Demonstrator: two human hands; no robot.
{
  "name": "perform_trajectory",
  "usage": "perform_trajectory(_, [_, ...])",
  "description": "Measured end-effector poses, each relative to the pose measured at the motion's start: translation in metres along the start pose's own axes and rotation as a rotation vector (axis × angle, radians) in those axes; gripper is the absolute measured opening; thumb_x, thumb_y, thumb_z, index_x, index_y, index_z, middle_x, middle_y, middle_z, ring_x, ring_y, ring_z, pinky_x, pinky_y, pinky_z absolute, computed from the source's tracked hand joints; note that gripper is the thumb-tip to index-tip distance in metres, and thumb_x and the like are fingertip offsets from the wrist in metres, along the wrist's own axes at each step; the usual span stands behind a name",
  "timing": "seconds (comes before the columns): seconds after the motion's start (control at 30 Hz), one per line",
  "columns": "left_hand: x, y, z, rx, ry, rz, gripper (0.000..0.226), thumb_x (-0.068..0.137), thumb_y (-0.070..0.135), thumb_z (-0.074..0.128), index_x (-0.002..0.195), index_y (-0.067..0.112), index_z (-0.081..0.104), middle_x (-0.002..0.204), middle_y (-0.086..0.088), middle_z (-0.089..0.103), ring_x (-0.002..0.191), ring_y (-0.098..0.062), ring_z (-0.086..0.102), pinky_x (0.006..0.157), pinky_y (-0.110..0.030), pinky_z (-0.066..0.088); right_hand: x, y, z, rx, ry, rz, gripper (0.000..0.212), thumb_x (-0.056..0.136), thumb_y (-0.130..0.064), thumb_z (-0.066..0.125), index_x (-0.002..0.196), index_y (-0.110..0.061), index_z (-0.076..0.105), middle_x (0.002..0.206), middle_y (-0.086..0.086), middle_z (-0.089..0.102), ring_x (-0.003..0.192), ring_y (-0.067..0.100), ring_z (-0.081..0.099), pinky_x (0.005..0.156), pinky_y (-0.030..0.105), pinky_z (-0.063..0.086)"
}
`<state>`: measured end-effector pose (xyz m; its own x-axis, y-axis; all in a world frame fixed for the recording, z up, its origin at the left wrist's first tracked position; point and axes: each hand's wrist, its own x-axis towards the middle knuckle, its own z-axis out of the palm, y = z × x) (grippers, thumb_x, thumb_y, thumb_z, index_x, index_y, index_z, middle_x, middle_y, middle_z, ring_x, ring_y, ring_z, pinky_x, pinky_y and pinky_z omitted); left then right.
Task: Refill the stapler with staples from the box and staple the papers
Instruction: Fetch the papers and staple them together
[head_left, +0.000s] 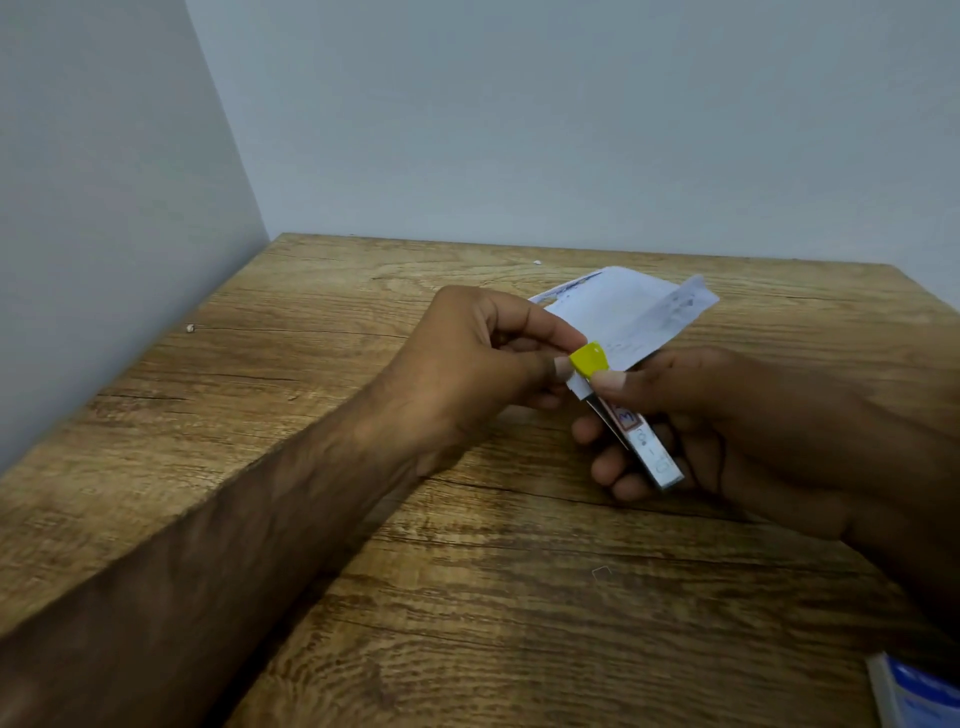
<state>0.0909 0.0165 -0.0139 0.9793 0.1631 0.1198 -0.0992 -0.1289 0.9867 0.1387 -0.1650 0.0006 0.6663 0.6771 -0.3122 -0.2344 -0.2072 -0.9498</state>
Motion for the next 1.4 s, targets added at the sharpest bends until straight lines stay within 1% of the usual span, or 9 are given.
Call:
perform_trajectory(0.2, [-0.0025,-0.0008,0.0006,-0.086,0.004,-0.006,0.012,0.080,-0.013,0.072,0.091,-0.009,0.072,0.076,-0.019,0.074,0.061,-0.019,0.070,0.067,-0.034,0.064,0.0009,0.0007,0.0024,0.040,0.036,-0.022,0.031,0.080,-0.038,0.066,0.098,-0.014,0.076,0.085,0.010,0.071,0.063,0.020,0.065,0.050,0.028,0.053])
perform_trajectory(0.3, [-0.0034,-0.0009,0.0000,-0.125,0.010,-0.017,0.013,0.080,-0.012,0.073,0.092,-0.009,0.071,0.078,-0.021,0.073,0.063,-0.020,0.071,0.068,-0.033,0.063,-0.0010,0.0008,0.0026,0.065,0.032,-0.036,0.024,0.078,-0.038,0.067,0.087,-0.018,0.079,0.083,0.008,0.069,0.061,0.018,0.063,0.049,0.026,0.049])
perform_trajectory(0.57, [-0.0053,0.0031,0.0032,-0.122,0.053,0.039,0.015,0.077,-0.019,0.072,0.084,-0.006,0.069,0.074,-0.021,0.069,0.062,-0.018,0.070,0.068,-0.036,0.064,0.0010,0.0028,0.0005,0.110,0.072,-0.041,0.031,0.074,-0.035,0.069,0.093,-0.012,0.076,0.080,0.005,0.071,0.060,0.016,0.064,0.045,0.022,0.050])
perform_trajectory(0.8, [-0.0035,0.0005,0.0047,-0.086,0.078,0.082,0.020,0.075,-0.020,0.074,0.079,-0.001,0.068,0.074,-0.020,0.069,0.058,-0.016,0.069,0.063,-0.032,0.063,0.0018,0.0026,-0.0004,0.118,0.026,-0.042,0.039,0.071,-0.035,0.070,0.101,-0.011,0.077,0.081,0.002,0.070,0.062,0.015,0.063,0.047,0.021,0.052])
perform_trajectory(0.9, [-0.0028,-0.0009,0.0055,-0.076,0.074,0.094,0.020,0.076,-0.020,0.073,0.078,0.000,0.068,0.069,-0.014,0.069,0.055,-0.012,0.069,0.062,-0.030,0.062,0.0014,0.0032,-0.0002,0.116,0.026,-0.048,0.030,0.072,-0.033,0.070,0.093,-0.014,0.080,0.081,0.002,0.071,0.062,0.015,0.064,0.048,0.021,0.051])
perform_trajectory(1.1, [-0.0035,0.0019,0.0060,-0.076,0.068,0.119,0.022,0.076,-0.022,0.072,0.077,0.000,0.068,0.070,-0.016,0.069,0.053,-0.011,0.067,0.058,-0.023,0.061,0.0024,0.0042,-0.0013,0.109,0.030,-0.052,0.026,0.075,-0.032,0.067,0.090,-0.015,0.081,0.080,0.003,0.072,0.062,0.015,0.066,0.049,0.023,0.054])
perform_trajectory(1.17, [-0.0037,0.0027,0.0063,-0.071,0.079,0.125,0.022,0.076,-0.021,0.073,0.078,0.001,0.068,0.073,-0.019,0.067,0.054,-0.015,0.066,0.058,-0.023,0.060,0.0033,0.0045,-0.0024,0.104,0.036,-0.058,0.023,0.076,-0.032,0.067,0.085,-0.017,0.082,0.080,0.003,0.073,0.062,0.015,0.067,0.051,0.024,0.056])
perform_trajectory(1.3, [-0.0020,0.0015,0.0053,-0.070,0.143,0.104,0.028,0.073,-0.019,0.077,0.079,0.005,0.064,0.077,-0.013,0.065,0.056,-0.022,0.069,0.060,-0.028,0.060,0.0041,0.0055,-0.0043,0.114,0.056,-0.072,0.023,0.074,-0.031,0.067,0.079,-0.013,0.081,0.078,0.004,0.074,0.064,0.015,0.070,0.055,0.027,0.059])
perform_trajectory(1.4, [0.0001,-0.0001,0.0061,-0.247,0.162,-0.017,0.036,0.070,-0.019,0.076,0.084,0.007,0.056,0.076,-0.012,0.060,0.064,-0.025,0.068,0.066,-0.035,0.063,0.0040,0.0057,-0.0053,0.130,0.092,-0.089,0.029,0.074,-0.029,0.065,0.086,-0.005,0.074,0.076,0.006,0.074,0.064,0.015,0.071,0.056,0.029,0.060])
